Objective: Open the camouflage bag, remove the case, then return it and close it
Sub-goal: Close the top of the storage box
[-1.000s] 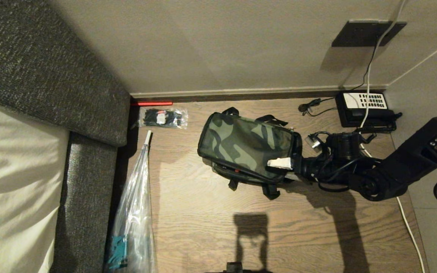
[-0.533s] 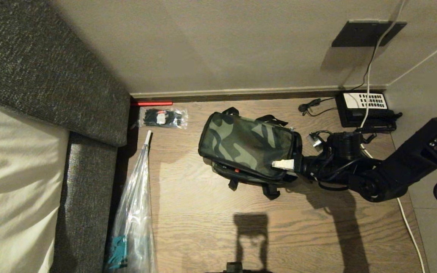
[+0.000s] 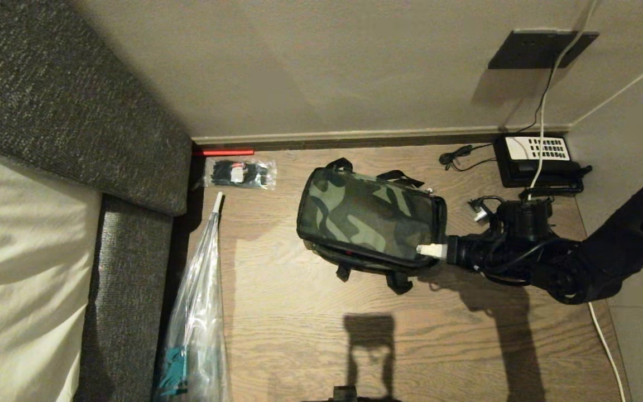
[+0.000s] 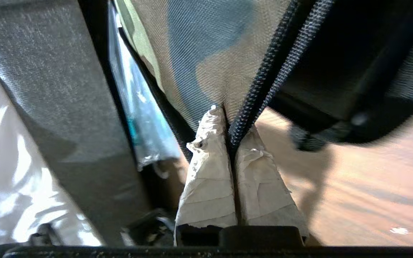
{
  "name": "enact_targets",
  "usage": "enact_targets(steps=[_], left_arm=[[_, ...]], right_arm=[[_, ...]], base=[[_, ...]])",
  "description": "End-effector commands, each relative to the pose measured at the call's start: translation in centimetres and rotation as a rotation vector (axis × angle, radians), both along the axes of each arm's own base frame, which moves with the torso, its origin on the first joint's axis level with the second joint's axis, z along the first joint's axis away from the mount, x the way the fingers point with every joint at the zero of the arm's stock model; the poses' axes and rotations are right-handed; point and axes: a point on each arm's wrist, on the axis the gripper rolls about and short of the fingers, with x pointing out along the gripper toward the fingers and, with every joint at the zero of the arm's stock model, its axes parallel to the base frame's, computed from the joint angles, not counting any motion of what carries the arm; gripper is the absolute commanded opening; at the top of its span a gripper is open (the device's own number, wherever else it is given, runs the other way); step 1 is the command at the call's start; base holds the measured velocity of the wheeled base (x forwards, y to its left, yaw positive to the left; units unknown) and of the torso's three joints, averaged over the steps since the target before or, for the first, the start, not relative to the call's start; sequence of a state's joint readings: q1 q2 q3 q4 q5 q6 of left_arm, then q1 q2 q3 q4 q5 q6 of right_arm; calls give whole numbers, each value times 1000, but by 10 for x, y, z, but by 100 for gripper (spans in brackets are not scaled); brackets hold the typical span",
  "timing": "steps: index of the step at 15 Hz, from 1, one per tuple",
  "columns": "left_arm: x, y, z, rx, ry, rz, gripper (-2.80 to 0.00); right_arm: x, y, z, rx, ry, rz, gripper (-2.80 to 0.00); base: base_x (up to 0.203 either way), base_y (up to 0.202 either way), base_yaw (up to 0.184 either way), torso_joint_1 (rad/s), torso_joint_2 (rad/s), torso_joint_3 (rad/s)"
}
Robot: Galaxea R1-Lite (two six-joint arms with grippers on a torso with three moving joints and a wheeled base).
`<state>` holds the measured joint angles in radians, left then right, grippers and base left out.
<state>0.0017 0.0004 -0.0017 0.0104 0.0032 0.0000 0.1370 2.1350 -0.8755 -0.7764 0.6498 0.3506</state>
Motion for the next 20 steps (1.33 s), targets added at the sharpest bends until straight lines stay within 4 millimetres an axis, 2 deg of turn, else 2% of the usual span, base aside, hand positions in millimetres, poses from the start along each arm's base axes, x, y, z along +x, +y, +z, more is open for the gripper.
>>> enact_targets(steps=[1, 4, 10, 13, 14, 17, 19, 20], left_arm=[[0, 0, 0, 0, -1, 1, -280], [0, 0, 0, 0, -1, 1, -280], [0, 0, 0, 0, -1, 2, -280], [0, 0, 0, 0, -1, 1, -280], [0, 0, 0, 0, -1, 2, -280], [0, 0, 0, 0, -1, 1, -280], [0, 0, 0, 0, -1, 3, -280], [0, 0, 0, 0, -1, 3, -280]], right_arm=[[-8, -16, -2, -40, -4, -16, -280], [-16, -24, -12, -68, 20, -22, -280], [-17, -22, -21, -141, -29, 30, -280], [-20, -17, -28, -160, 16, 43, -280], [-22, -17, -30, -188, 20, 40, 0], [-41, -19, -39, -267, 31, 96, 0], [-56, -21, -36, -297, 43, 126, 0], [-62, -21, -28, -303, 18, 133, 0]], base=[[0, 0, 0, 0, 0, 0], [0, 0, 0, 0, 0, 0], [0, 0, 0, 0, 0, 0], [0, 0, 0, 0, 0, 0], [0, 0, 0, 0, 0, 0], [0, 0, 0, 0, 0, 0], [0, 0, 0, 0, 0, 0], [0, 0, 0, 0, 0, 0]])
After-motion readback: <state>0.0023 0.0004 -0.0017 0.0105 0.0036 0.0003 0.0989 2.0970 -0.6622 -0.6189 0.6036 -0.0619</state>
